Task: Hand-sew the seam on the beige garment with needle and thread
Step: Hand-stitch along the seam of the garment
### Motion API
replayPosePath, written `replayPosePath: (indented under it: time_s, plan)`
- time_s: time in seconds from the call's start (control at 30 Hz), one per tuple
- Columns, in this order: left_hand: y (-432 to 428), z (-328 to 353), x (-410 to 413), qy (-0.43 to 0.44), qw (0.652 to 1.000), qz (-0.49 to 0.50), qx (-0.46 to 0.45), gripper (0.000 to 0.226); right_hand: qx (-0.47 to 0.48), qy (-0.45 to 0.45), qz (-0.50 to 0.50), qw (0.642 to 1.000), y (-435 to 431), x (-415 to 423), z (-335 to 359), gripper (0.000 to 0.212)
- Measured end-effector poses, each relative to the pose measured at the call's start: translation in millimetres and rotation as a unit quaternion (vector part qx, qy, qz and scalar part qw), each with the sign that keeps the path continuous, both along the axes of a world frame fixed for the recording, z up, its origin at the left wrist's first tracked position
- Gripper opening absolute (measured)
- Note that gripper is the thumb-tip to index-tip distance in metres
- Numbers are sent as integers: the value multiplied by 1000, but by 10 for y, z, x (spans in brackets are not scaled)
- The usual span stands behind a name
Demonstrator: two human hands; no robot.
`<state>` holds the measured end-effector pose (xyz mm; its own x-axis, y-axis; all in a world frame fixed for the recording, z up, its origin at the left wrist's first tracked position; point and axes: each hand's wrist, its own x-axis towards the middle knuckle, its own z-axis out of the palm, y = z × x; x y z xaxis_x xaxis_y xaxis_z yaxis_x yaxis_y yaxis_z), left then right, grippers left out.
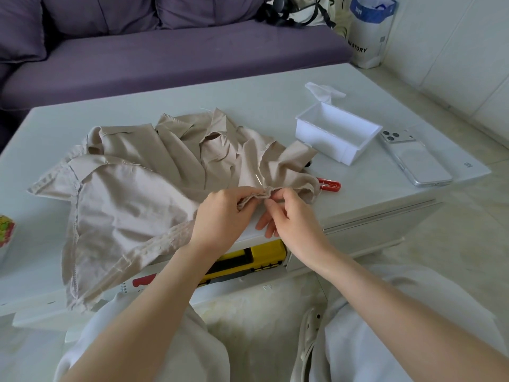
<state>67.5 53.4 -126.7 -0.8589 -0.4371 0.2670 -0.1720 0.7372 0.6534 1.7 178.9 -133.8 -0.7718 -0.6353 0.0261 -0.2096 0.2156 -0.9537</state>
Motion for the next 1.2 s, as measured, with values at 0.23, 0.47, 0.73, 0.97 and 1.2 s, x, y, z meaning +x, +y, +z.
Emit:
replayPosePath:
  time_s: [0.23, 0.47, 0.73, 0.97, 1.2]
  plan:
    - [45, 97, -14, -12, 987, -29, 157, 19, 38, 18, 8, 999, 5, -41, 4, 19]
    - [71, 123, -48, -8, 973, -4, 231, 20, 55, 60, 38, 996, 17, -35, -23, 17]
    - [30, 55, -96, 6, 984, 67, 162, 26, 84, 125, 65, 986, 104, -2, -114, 17]
    - [55, 73, -95, 4, 988, 90, 126, 25, 253, 323, 158, 898, 455, 54, -344, 24]
    - [49, 85, -57, 5, 989, 82, 119, 23, 398, 399, 223, 796, 828, 93, -605, 30]
